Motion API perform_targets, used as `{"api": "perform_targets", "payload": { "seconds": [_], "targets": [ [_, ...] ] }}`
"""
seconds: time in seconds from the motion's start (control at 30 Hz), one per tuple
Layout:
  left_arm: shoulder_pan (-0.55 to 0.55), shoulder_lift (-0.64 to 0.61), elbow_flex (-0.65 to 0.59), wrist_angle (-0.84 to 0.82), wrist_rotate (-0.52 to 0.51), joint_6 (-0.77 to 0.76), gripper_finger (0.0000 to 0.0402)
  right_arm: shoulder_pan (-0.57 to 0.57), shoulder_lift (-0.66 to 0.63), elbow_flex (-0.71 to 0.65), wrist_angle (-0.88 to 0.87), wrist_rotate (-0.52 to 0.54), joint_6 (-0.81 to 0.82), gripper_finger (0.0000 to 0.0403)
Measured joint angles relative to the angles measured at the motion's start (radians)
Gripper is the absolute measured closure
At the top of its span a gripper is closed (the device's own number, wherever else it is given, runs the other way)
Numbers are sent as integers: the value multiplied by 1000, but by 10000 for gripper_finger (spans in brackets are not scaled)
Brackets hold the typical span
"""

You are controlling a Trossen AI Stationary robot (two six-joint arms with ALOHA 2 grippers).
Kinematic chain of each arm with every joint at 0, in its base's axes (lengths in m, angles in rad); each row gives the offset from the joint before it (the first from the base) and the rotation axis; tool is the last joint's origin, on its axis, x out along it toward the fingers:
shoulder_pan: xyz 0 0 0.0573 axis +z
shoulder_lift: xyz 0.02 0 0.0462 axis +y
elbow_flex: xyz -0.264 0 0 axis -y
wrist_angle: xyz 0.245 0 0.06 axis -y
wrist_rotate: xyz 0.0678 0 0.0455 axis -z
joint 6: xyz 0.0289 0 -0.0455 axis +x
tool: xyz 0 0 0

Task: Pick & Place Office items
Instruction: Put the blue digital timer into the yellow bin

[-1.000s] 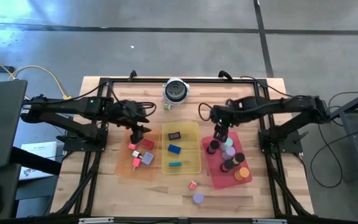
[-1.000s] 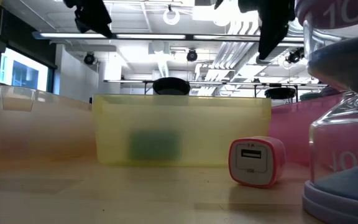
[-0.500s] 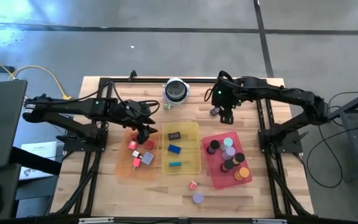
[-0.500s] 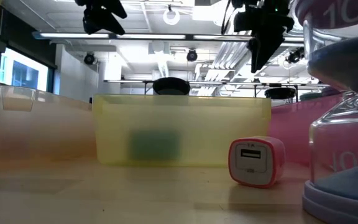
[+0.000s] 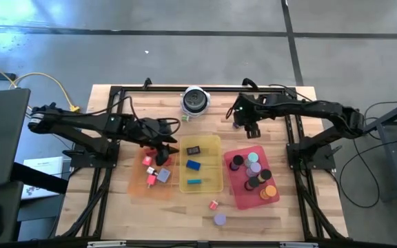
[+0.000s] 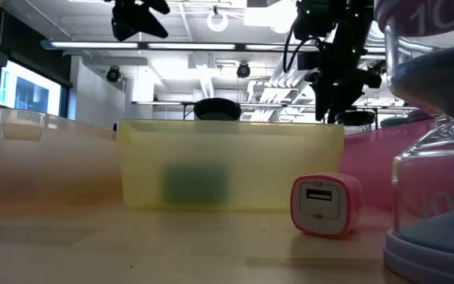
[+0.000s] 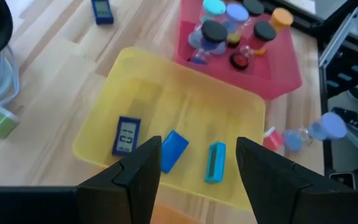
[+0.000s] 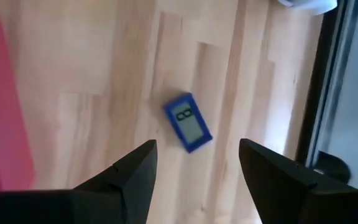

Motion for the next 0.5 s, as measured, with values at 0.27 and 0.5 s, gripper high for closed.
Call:
{"api": "perform_targets", "payload": {
  "seconds": [0.27, 0.5],
  "targets": [
    [1, 38, -1, 26, 3, -3, 201, -38, 40, -35, 27, -80, -39, 186],
    [-7, 52, 1, 48, 3, -18, 201, -42, 97, -35, 69, -90, -21, 186]
  ]
}}
